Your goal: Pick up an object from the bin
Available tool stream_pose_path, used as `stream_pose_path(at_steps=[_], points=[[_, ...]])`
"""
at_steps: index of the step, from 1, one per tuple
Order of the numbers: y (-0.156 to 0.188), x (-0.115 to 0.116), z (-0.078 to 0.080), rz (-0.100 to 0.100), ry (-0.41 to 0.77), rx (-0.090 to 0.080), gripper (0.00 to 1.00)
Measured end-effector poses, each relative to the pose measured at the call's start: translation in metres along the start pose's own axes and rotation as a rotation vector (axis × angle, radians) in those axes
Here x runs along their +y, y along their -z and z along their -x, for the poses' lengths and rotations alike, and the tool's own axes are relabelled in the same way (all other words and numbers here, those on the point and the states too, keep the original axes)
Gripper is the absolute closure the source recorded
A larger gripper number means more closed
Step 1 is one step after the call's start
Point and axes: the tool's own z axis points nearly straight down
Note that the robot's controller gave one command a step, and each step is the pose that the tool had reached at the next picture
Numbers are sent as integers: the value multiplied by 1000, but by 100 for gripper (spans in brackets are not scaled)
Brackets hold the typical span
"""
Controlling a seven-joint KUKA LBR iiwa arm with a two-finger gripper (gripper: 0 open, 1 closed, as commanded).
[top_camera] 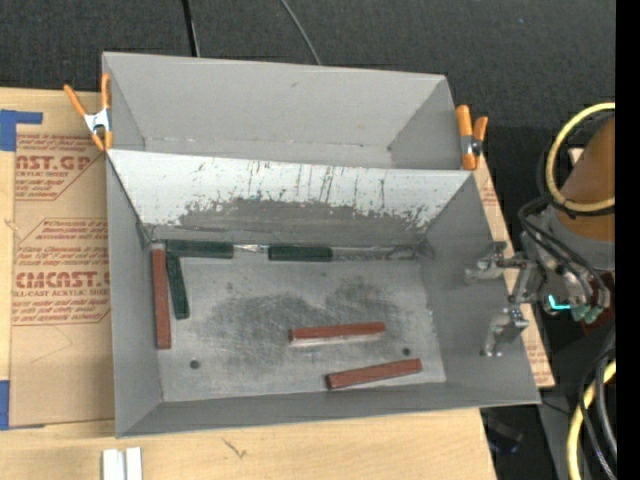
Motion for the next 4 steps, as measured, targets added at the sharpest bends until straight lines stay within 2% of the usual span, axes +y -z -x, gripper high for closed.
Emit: stream_pose_path(at_steps=[1, 2, 3, 4], points=[[4, 1, 2, -2, 2, -8, 0], [-47, 16, 4, -3, 81, -12, 0], [-112, 32, 12, -3, 308, -11, 0], [-157, 56, 9, -3, 56, -15, 100]])
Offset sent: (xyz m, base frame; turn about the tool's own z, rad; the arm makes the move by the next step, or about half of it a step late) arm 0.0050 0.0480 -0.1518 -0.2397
